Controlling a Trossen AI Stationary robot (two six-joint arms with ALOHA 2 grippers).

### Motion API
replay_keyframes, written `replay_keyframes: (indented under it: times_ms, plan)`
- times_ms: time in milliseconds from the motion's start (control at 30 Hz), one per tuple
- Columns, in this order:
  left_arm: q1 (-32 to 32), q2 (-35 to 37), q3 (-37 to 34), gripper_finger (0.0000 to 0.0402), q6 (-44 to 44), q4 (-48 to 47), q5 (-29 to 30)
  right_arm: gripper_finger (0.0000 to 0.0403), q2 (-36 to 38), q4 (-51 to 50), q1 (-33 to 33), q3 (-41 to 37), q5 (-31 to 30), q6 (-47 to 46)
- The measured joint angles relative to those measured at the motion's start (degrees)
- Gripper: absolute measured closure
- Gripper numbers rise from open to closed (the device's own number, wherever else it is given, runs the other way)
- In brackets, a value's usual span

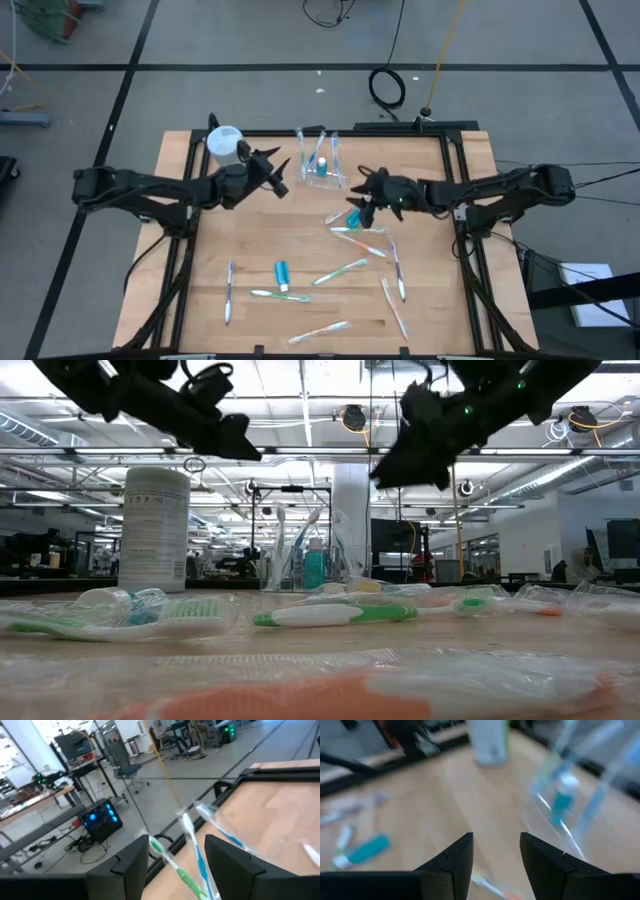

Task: Pick & Place toothbrushing station
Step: Put the green toothbrush into the transparent organizer

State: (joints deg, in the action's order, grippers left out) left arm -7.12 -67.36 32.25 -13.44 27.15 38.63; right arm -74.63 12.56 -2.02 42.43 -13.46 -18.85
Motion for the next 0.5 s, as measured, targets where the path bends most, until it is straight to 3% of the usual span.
replay_keyframes:
  times_ms: [133,300,500]
  plan:
    - [1.3,2.6,0.0,0.0201,-0.2,-2.9,0.0,0.0248,-1.8,5.6,6.4,0.6,-0.1,2.5]
    - [1.6,3.0,0.0,0.0201,-0.1,-3.5,0.0,0.0248,-5.0,5.0,11.8,1.8,-3.1,8.1]
    - [1.6,2.3,0.0,0.0201,0.0,-4.6,-0.2,0.0248,-5.2,-16.1,14.0,1.9,-3.1,4.5]
